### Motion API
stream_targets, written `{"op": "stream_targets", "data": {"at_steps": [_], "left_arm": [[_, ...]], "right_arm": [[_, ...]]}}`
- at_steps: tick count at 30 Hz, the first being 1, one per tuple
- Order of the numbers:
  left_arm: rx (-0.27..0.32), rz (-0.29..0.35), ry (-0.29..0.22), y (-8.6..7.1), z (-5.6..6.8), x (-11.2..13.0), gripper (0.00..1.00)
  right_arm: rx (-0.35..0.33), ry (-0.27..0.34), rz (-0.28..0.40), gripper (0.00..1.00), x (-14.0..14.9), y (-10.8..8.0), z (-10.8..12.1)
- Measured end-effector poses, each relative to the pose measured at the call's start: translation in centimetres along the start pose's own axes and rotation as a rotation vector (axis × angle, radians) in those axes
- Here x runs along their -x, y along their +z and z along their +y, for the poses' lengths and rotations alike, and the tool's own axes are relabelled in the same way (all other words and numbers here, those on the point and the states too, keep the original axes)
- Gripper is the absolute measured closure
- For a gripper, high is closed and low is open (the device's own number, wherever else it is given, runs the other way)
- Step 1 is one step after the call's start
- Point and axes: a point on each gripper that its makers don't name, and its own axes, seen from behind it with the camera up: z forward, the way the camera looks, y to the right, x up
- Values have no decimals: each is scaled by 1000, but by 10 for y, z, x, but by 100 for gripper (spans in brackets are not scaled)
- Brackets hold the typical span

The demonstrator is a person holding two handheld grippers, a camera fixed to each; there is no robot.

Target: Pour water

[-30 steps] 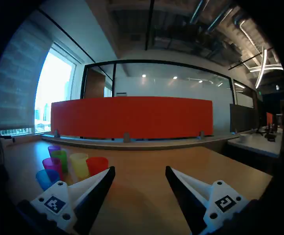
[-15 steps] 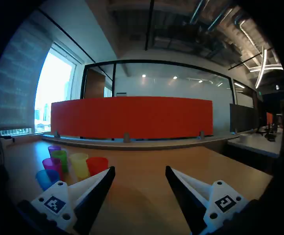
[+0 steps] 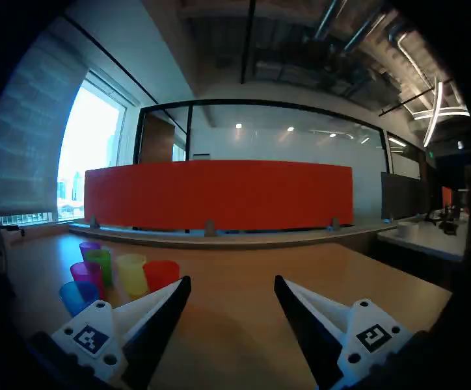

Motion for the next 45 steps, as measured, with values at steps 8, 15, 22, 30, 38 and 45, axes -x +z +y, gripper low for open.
{"op": "stream_targets", "data": {"at_steps": [8, 15, 22, 30, 38, 45], "left_arm": [[0, 0, 1, 1, 1, 1, 2], [9, 7, 25, 2, 3, -5, 2], [48, 22, 54, 10, 11, -38, 2], [103, -3, 60, 30, 18, -72, 2], [155, -56, 45, 46, 23, -100, 2], [216, -71, -10, 56, 32, -127, 2]], "right_arm": [[2, 0, 1, 1, -1, 0, 1], [17, 10, -9, 1, -3, 2, 7], [-14, 42, -8, 1, -35, 5, 5], [-32, 34, -17, 1, -74, 12, 8], [-42, -4, -15, 1, -113, 19, 8], [-68, -10, -17, 1, -143, 20, 2]]}}
